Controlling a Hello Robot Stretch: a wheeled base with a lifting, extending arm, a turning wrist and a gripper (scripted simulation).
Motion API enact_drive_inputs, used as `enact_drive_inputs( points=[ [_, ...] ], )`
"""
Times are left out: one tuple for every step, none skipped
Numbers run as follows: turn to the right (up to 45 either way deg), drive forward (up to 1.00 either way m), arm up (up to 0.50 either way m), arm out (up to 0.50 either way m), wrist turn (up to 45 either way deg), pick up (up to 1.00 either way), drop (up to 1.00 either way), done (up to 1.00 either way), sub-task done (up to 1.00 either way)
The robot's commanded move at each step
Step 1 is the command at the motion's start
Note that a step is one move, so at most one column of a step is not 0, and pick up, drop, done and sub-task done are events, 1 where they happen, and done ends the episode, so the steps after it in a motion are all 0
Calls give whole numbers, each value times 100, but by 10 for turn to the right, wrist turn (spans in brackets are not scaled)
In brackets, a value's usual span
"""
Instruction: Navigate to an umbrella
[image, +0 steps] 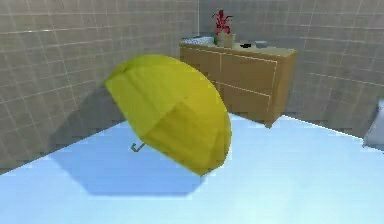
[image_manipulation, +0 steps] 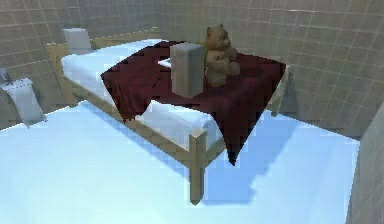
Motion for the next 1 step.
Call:
enact_drive_inputs(
  points=[
    [-300, 0, 0, 0, 0, 0, 0, 0, 0]
  ],
)
